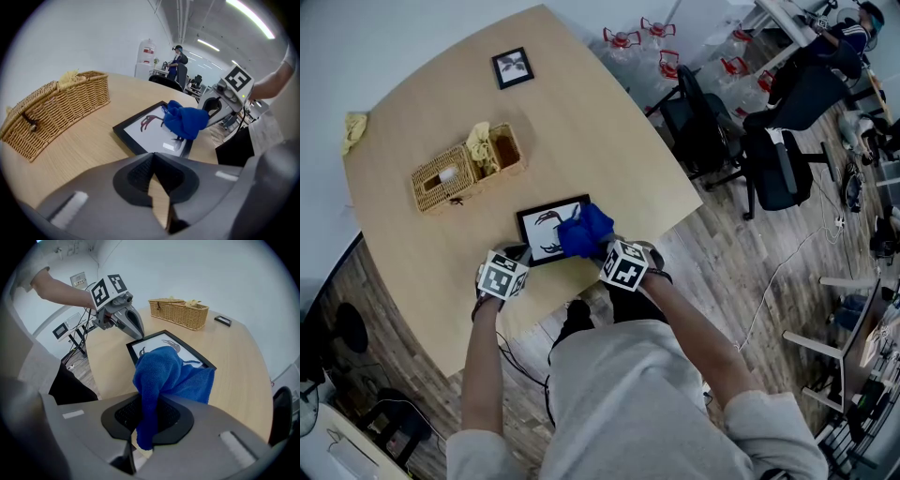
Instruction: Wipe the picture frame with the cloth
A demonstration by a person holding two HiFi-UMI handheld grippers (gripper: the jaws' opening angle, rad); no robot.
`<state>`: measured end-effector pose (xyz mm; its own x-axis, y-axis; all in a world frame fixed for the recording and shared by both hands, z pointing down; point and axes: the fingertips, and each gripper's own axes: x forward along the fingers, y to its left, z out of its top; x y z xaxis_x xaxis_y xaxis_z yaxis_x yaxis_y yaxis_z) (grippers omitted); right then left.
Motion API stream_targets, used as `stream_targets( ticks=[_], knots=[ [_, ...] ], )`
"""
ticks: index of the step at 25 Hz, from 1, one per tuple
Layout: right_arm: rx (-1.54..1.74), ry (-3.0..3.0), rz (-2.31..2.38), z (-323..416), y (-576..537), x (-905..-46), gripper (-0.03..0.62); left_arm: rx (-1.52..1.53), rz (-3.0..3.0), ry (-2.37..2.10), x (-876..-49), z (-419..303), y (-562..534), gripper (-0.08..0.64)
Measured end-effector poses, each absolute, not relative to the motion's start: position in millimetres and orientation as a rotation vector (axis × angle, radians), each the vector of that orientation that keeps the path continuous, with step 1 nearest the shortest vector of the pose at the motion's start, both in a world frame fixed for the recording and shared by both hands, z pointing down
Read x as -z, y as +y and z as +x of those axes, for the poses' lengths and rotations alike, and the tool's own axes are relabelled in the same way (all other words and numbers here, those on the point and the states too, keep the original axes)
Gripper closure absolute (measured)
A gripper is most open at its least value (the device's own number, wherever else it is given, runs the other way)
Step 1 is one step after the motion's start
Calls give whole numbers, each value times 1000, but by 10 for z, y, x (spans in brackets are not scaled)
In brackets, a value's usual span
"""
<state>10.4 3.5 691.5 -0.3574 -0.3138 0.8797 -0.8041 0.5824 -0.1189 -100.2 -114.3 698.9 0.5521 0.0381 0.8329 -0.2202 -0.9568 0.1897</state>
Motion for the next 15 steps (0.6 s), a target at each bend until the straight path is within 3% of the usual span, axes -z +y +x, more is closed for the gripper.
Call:
stream_targets(
  ticks=[15],
  knots=[
    [-637,-1949,828,-357,-168,-6904,546,-1330,2540,-119,-6976,-990,-1149,508]
  ],
)
